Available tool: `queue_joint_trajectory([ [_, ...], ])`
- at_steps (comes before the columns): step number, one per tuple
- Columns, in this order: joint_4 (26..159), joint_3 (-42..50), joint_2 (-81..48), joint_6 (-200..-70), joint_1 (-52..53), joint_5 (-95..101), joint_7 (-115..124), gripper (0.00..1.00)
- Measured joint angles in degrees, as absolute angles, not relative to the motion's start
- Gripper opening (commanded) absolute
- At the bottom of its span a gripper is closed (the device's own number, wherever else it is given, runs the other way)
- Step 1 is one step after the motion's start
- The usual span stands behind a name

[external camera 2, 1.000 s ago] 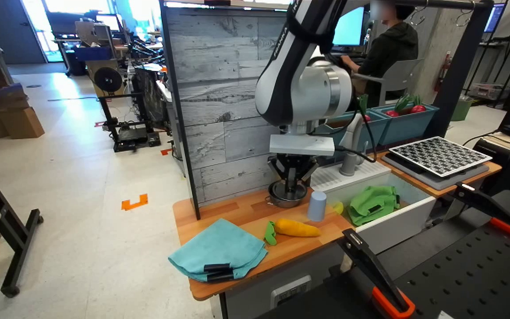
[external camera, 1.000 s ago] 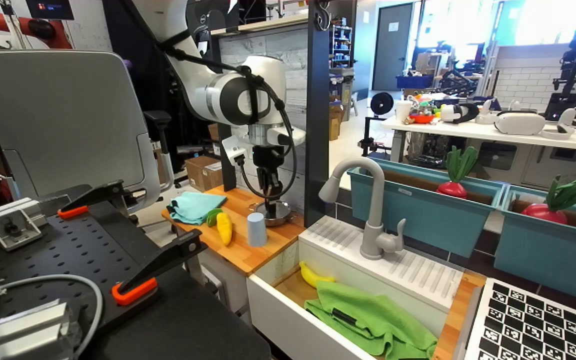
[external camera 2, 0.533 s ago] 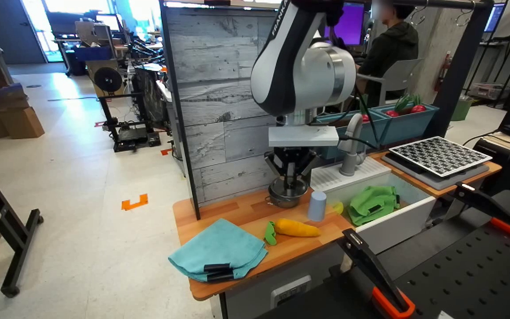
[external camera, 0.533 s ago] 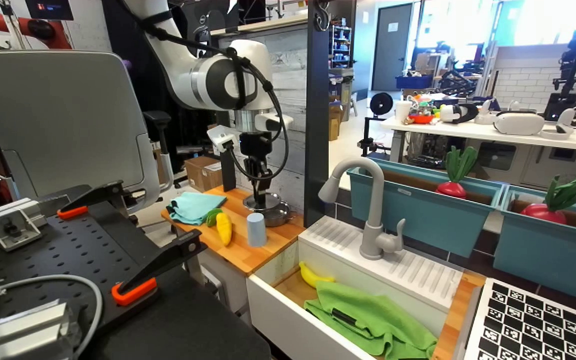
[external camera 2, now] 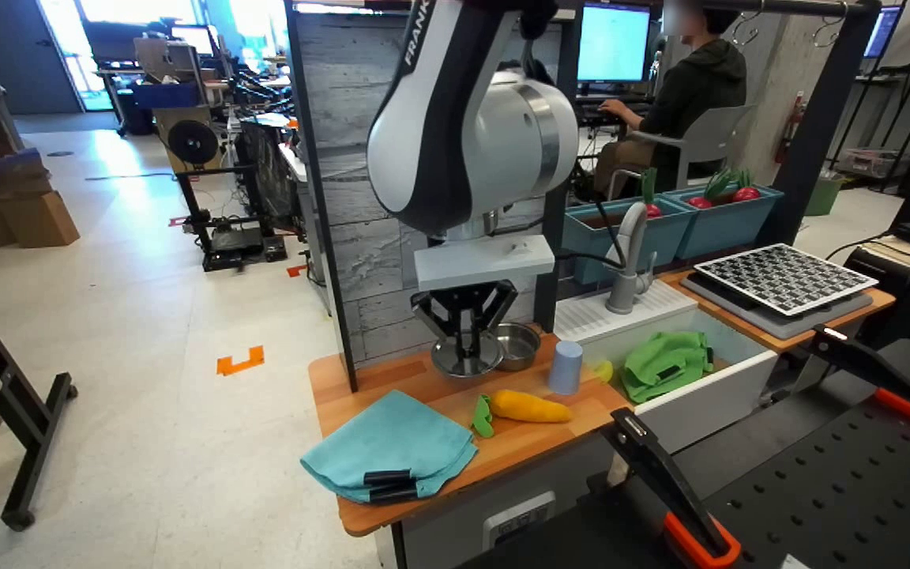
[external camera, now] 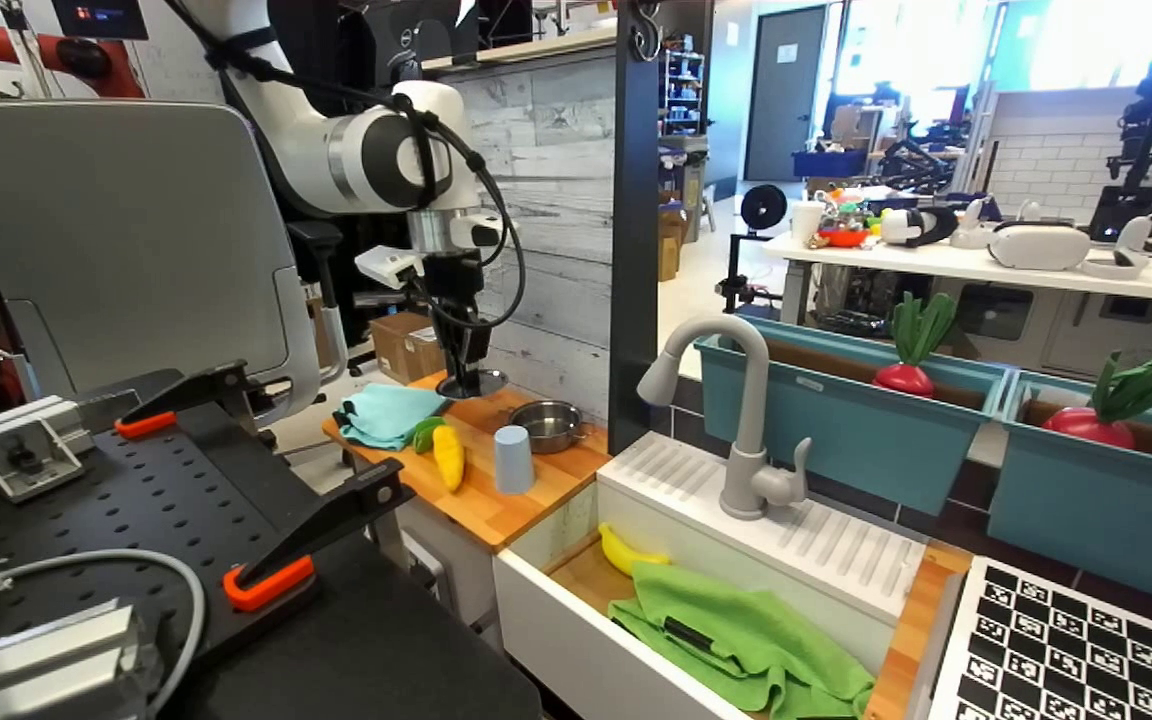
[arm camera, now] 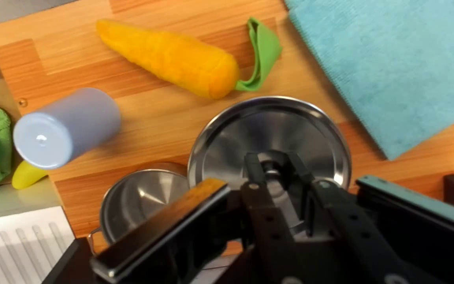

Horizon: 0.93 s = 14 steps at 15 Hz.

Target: Remove the lid from the pot, then put the carrot in the pot

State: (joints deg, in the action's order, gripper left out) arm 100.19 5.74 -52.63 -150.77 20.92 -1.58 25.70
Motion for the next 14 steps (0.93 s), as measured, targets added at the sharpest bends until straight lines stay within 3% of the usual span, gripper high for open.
queue_joint_trajectory([
  [11,93.6,5.6,-58.7,-150.7,25.2,1.9,24.3,0.05],
  [12,92.8,5.6,-59.5,-150.7,25.2,2.0,24.0,0.45],
  [13,92.0,5.6,-60.2,-150.6,25.2,2.0,23.8,0.46],
  [14,91.4,5.6,-60.8,-150.6,25.2,2.1,23.5,0.53],
])
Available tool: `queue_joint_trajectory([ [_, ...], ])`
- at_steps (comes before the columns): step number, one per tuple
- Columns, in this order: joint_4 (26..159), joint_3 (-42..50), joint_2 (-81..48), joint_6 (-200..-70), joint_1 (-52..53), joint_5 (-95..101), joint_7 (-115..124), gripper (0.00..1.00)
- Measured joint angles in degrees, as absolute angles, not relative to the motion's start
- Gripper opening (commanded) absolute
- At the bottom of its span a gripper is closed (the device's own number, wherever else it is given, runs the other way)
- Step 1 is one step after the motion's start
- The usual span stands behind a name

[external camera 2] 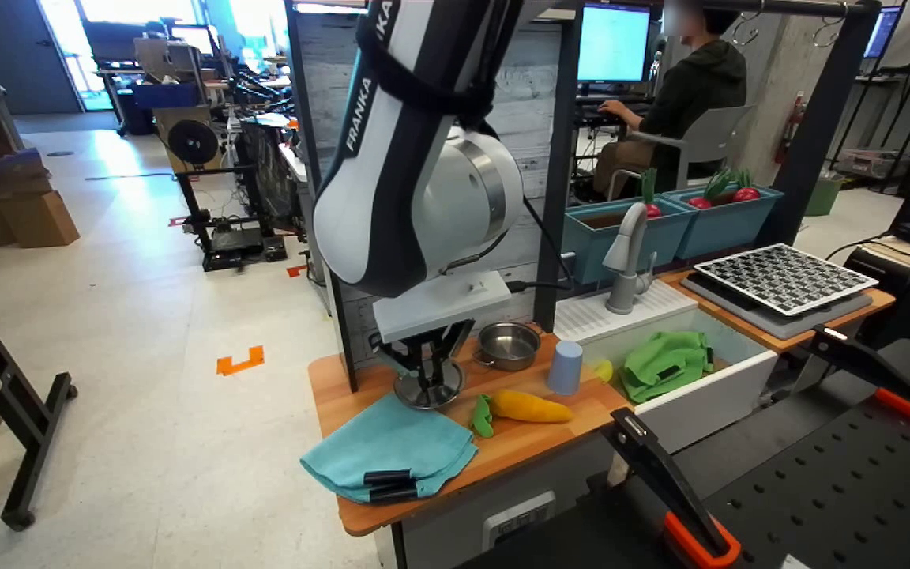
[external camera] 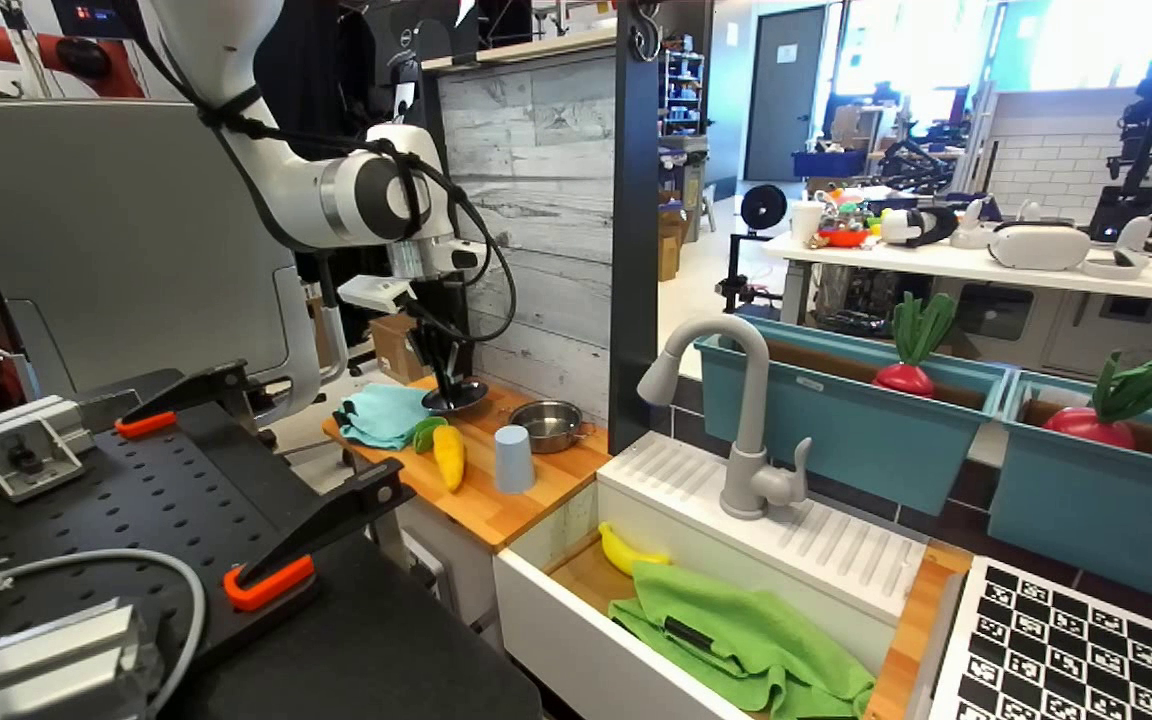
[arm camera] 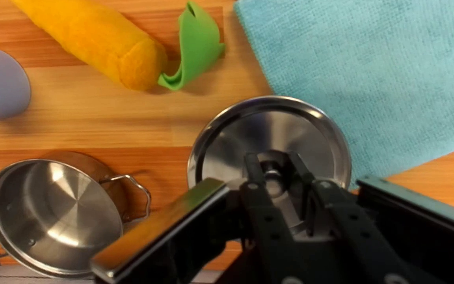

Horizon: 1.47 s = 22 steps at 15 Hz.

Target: Remove the lid from the pot, then put the carrot in the pot

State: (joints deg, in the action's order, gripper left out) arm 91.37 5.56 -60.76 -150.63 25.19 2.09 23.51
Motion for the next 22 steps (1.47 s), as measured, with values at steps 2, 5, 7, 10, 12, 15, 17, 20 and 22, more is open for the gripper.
queue_joint_trajectory([
  [2,90.4,5.6,-61.6,-150.6,25.2,2.1,22.9,0.68],
  [5,89.5,5.6,-62.2,-150.2,25.2,2.1,22.1,0.89],
  [7,89.3,5.6,-62.3,-149.7,25.2,2.1,21.7,0.99],
  [10,89.2,5.7,-62.3,-148.9,25.1,2.2,21.4,1.0],
  [12,89.6,5.7,-61.9,-146.6,24.9,2.4,19.9,1.0],
  [15,92.2,5.7,-60.0,-143.5,24.3,4.8,16.0,1.0],
  [17,94.8,5.8,-58.1,-142.1,23.8,7.5,13.3,1.0],
  [20,98.3,5.9,-55.5,-141.4,22.6,11.9,9.6,1.0],
  [22,99.2,5.9,-54.7,-141.1,21.6,14.0,7.3,1.0],
])
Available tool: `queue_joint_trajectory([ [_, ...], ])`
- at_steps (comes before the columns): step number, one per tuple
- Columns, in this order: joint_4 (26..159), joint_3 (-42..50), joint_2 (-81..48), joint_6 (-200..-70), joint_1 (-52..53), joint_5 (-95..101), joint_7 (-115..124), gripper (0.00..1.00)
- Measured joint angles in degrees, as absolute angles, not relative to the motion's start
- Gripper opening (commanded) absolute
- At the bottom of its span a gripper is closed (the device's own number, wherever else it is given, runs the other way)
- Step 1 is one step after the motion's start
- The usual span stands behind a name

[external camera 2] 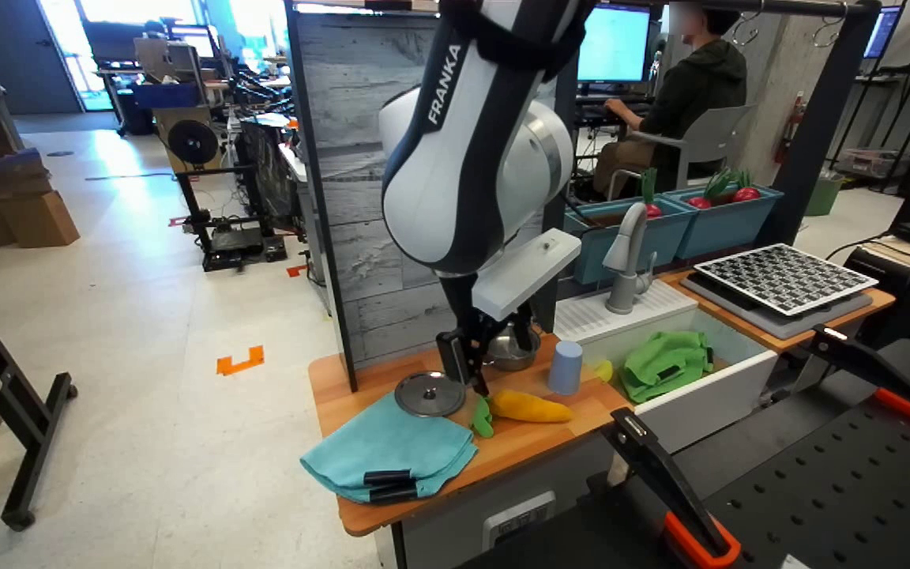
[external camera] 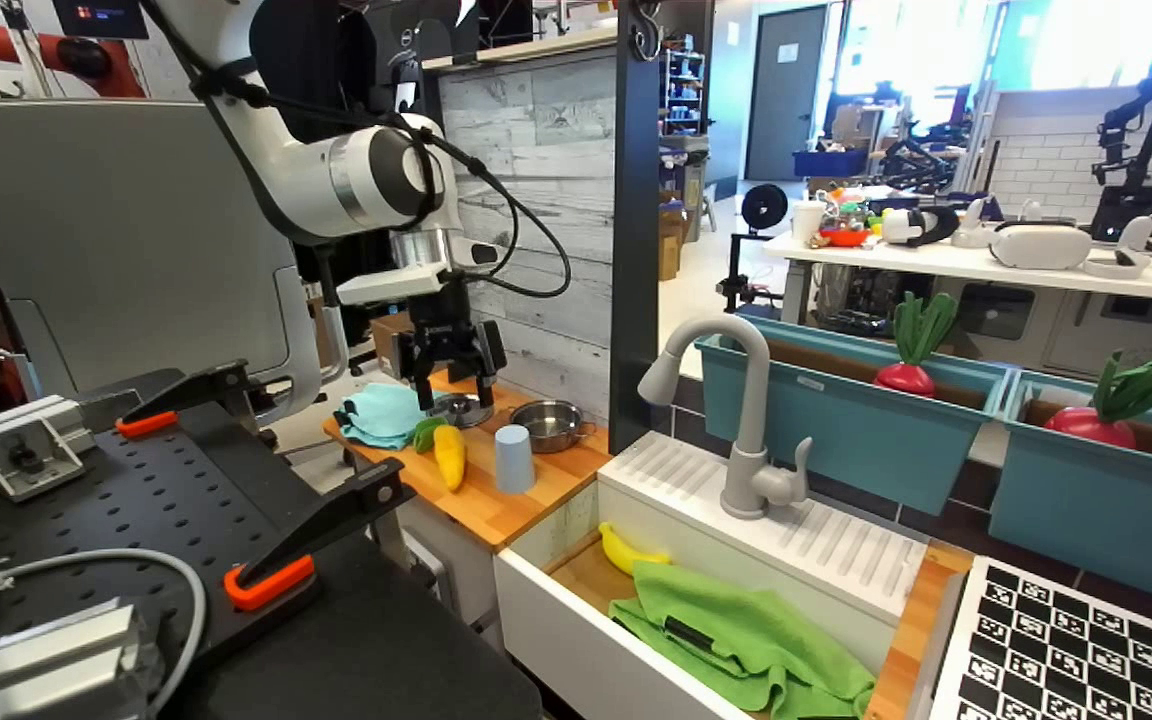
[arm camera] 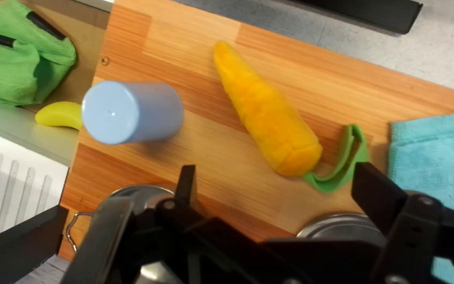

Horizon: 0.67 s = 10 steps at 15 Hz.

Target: Remove the lid from the pot, then put the carrot in the pot

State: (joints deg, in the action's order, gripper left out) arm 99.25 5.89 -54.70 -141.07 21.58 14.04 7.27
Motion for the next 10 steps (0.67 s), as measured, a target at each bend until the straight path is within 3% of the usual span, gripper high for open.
queue_joint_trajectory([
  [10,102.6,5.0,-54.6,-141.1,19.7,22.4,-1.8,1.0],
])
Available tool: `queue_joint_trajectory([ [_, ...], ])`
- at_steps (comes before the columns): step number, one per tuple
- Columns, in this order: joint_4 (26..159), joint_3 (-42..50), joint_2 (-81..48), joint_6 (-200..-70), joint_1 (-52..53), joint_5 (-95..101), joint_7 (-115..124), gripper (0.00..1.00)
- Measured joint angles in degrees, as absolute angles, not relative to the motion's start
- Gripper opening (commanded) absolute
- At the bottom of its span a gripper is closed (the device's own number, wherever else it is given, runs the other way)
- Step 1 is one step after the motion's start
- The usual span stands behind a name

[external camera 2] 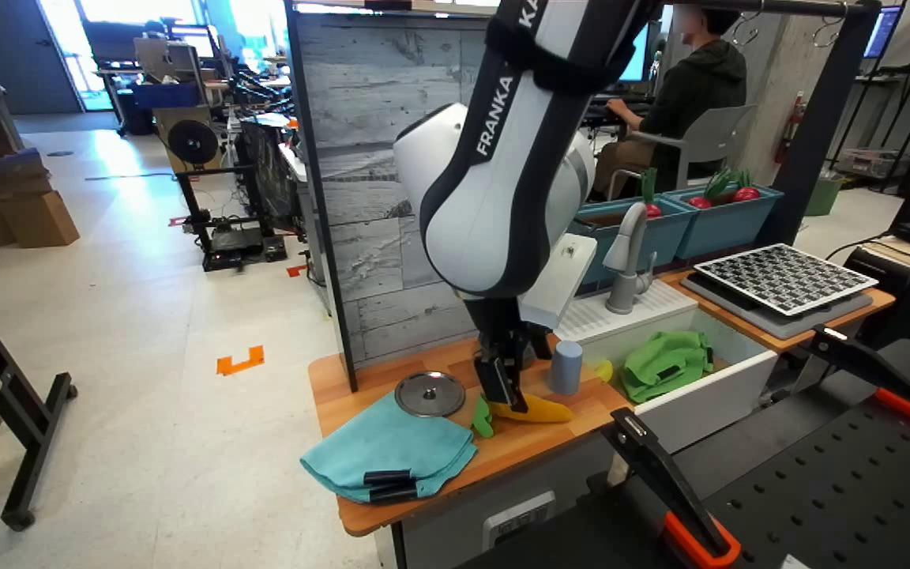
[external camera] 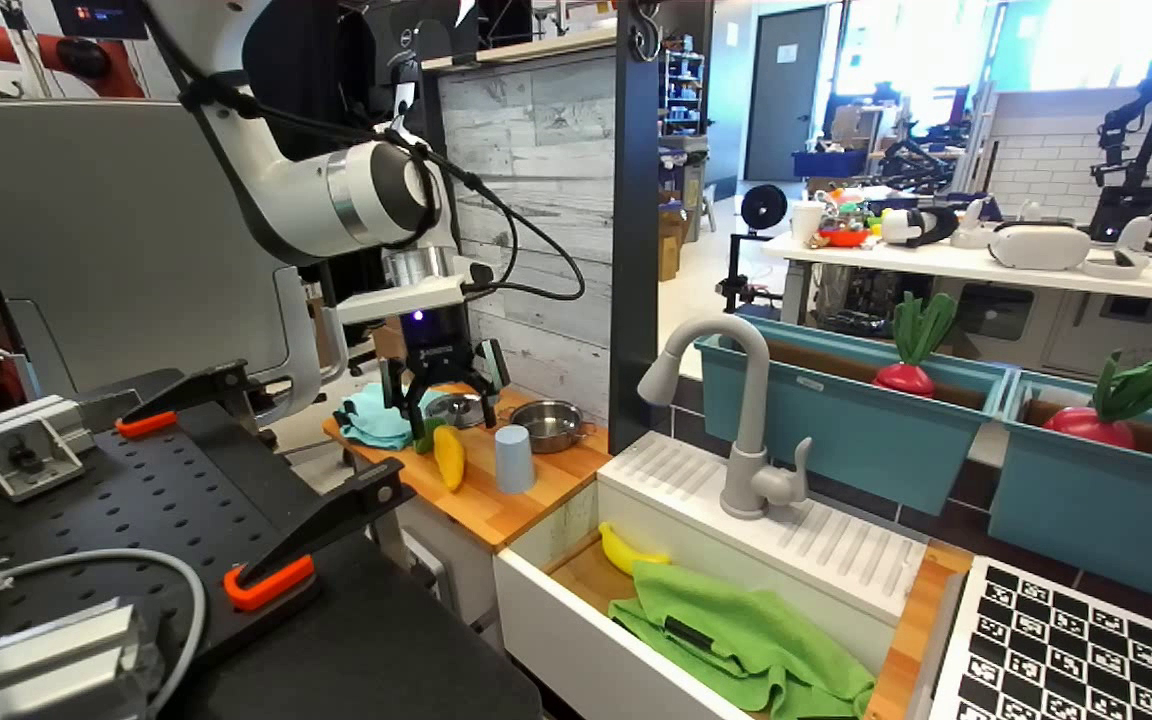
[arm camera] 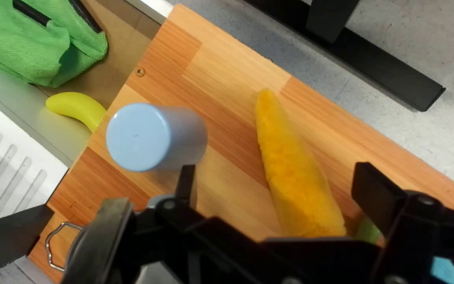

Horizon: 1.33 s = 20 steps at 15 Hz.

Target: Remove the lid from the pot, then put the carrot in the pot

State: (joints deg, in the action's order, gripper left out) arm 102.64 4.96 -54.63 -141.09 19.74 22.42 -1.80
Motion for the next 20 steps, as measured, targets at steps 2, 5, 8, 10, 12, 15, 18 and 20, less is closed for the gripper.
queue_joint_trajectory([
  [2,103.4,4.5,-54.7,-141.0,19.7,24.2,-3.5,1.0],
  [5,103.9,4.2,-54.9,-140.8,19.7,26.5,-6.5,0.74],
  [8,103.9,4.2,-55.2,-140.5,19.7,28.1,-8.9,0.51],
  [10,103.9,4.2,-55.3,-140.2,19.7,28.9,-10.1,0.35],
  [12,103.7,4.2,-55.3,-140.2,19.7,29.5,-10.9,0.2],
  [15,102.9,4.1,-55.6,-140.2,19.7,30.1,-10.9,0.01],
  [18,101.6,3.9,-56.1,-140.1,19.8,30.1,-10.9,0.36],
  [20,100.5,3.7,-56.4,-139.1,20.0,30.1,-10.9,0.48],
])
